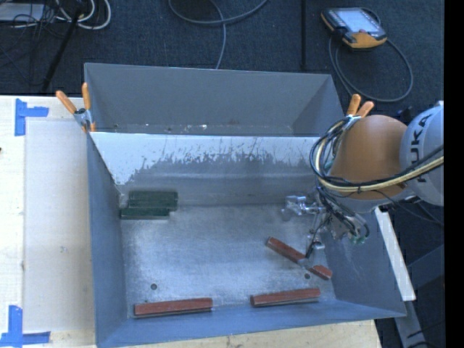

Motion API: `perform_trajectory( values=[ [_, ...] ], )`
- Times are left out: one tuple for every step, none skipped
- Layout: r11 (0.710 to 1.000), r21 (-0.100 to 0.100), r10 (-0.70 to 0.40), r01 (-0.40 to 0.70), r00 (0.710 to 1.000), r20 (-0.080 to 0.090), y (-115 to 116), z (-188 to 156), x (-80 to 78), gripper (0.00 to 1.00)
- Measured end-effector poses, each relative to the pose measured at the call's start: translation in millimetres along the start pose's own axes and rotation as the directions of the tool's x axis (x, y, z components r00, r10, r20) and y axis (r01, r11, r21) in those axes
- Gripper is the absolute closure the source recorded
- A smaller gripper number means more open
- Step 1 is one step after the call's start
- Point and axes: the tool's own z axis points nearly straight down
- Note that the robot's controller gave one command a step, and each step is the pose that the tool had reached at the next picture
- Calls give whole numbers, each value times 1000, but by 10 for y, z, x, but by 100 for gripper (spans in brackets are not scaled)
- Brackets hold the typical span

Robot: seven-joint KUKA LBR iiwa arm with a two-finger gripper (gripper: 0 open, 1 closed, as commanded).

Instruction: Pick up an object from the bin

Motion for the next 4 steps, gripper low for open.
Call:
perform_trajectory(
  values=[
    [967, 0, 254, -254, 967, -2, 85, 353, 520, 100],
    [967, 0, 253, -253, 967, -2, 85, 353, 520, 100],
    [975, 0, 223, -223, 975, 3, -37, -1181, 324, 100],
    [974, 0, 225, -225, 974, 1, -37, -1175, 329, 0]
  ],
)
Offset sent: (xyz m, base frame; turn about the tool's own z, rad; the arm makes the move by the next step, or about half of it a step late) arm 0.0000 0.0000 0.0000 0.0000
